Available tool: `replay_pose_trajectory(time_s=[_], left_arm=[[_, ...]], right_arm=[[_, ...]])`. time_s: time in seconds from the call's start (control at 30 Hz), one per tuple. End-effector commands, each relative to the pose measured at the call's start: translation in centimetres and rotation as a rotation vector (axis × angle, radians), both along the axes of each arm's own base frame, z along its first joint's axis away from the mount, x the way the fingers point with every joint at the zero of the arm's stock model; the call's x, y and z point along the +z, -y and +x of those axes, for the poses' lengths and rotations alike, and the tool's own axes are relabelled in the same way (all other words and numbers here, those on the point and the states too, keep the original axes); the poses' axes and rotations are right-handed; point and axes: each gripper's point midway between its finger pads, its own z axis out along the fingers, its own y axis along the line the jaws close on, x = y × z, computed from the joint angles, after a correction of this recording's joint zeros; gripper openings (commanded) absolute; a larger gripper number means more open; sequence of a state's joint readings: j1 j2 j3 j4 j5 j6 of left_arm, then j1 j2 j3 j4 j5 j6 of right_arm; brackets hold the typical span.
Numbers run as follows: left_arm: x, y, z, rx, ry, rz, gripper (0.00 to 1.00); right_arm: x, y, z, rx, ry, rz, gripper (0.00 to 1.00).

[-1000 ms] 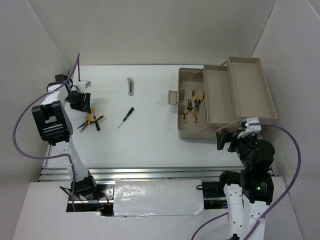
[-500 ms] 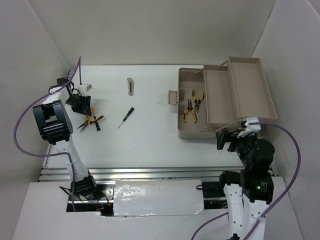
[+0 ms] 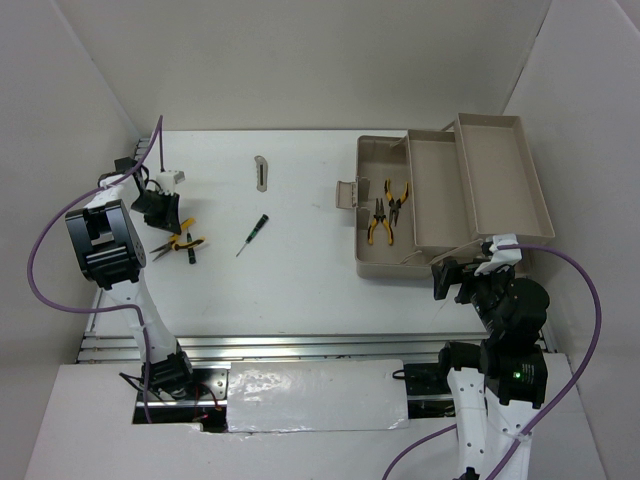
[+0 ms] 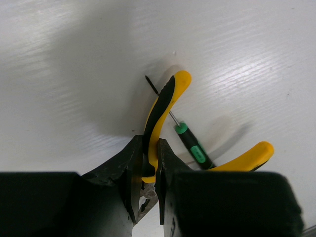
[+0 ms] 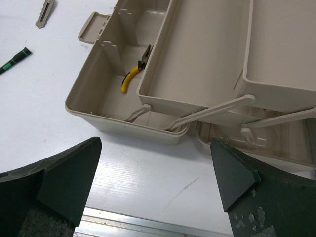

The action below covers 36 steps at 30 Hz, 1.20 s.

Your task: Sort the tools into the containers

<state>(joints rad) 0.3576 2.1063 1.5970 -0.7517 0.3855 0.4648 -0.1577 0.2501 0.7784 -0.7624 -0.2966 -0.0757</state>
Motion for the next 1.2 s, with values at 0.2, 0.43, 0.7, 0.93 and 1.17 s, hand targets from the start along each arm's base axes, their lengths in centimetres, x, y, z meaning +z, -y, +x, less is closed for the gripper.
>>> replay_pose_trajectory(time_s=[0.2,0.43,0.7,0.93,1.17], left_arm=[[8.6,1.6,-1.8,0.016,0.078,-0.173,0.06],[18.2,6.4,-1.6,0.003,0.208,-0.31,0.0],[26.7,18.9,1.0,-0.01,0.42,-0.407,0.0],[31.4,33.8,1.2,0.173,0.591,-0.583,0.0],[28.1,47.5,1.4,0.16,0.383,-0.833,0.0]], right_arm=[[1.1,0.0,0.4,0.008,0.04,-0.011,1.0],[1.1,-0.1,0.5,0.009,0.038,-0.007,1.0],[1.0,-0.1,0.5,0.013,0.037,-0.009,1.0],[1.0,0.0,0.5,0.006,0.036,-0.007,1.0],[1.0,0.2,0.6,-0.009,0.04,-0.004,1.0]])
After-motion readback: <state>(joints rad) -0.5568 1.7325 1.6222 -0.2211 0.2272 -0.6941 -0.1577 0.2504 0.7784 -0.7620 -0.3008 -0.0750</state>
